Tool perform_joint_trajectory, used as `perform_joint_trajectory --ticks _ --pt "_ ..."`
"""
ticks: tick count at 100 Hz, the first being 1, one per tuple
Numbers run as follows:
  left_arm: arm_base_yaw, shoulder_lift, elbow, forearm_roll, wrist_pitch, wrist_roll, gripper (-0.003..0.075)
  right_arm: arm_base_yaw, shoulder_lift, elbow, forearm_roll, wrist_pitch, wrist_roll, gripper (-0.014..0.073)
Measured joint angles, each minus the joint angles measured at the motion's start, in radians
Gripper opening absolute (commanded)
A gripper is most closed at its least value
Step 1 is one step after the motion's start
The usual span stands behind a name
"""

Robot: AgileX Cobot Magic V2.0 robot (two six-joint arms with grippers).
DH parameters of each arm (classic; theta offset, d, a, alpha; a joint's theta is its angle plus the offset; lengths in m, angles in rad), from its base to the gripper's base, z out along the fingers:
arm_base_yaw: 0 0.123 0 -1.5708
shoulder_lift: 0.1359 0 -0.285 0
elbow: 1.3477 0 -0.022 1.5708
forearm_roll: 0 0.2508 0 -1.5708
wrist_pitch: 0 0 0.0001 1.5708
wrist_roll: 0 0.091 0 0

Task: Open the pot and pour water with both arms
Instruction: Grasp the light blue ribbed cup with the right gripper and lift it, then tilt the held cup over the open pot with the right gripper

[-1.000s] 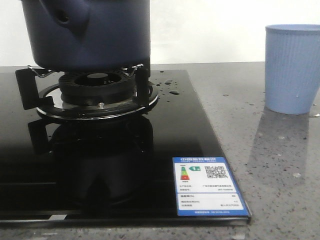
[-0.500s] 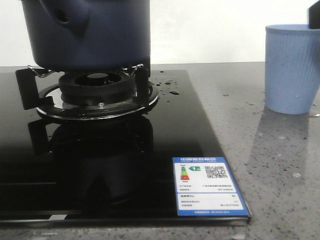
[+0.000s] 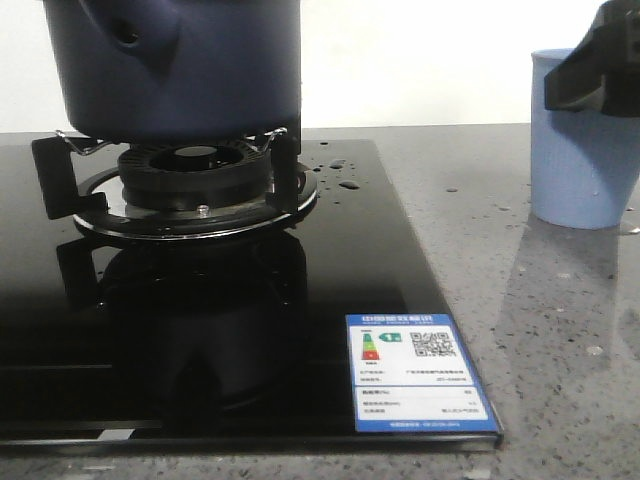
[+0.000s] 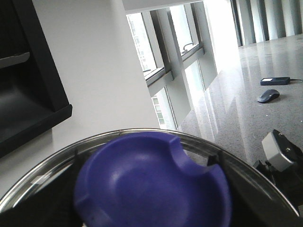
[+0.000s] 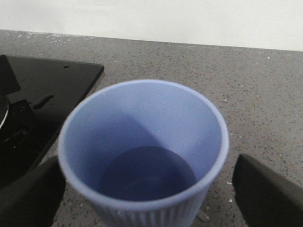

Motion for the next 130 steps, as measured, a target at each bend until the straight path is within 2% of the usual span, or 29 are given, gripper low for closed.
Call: perform_joint_trajectory --ticks 18,34,41,58,65,79,95,109,130 --pt "0.000 0.000 0.000 0.000 0.000 0.000 0.0260 0.002 0.074 -0.002 -0.048 -0.081 0.135 0.0645" --pt "0.000 0.000 0.000 0.000 0.000 0.000 0.0260 0.002 0.149 -0.002 -0.159 -0.116 0.264 0.0615" --pt "0.000 0.000 0.000 0.000 0.000 0.000 0.0261 0.002 0.177 -0.002 -0.196 -0.128 0.307 0.0533" --pt "0.000 0.000 0.000 0.000 0.000 0.000 0.0261 0.002 0.212 -0.004 -0.220 -0.176 0.343 0.0238" --pt "0.000 -0.002 0.000 0.000 0.000 -0.002 0.0261 0.002 0.214 -0.004 -0.222 -0.180 0.347 0.0183" --pt "0.000 -0.015 0.000 0.016 0.000 -0.075 0.0261 0.005 0.190 -0.004 -0.285 -0.173 0.355 0.0185" --pt "0.000 -0.065 0.000 0.121 -0.002 -0.179 0.0261 0.025 0.089 -0.058 -0.407 -0.111 0.355 0.0185" --pt "0.000 -0.127 0.000 0.182 -0.016 -0.258 0.0261 0.048 0.038 -0.201 -0.496 0.043 0.355 0.0185" --pt "0.000 -0.229 0.032 0.186 -0.098 -0.287 0.0261 0.124 0.069 -0.487 -0.646 0.322 0.355 0.0185"
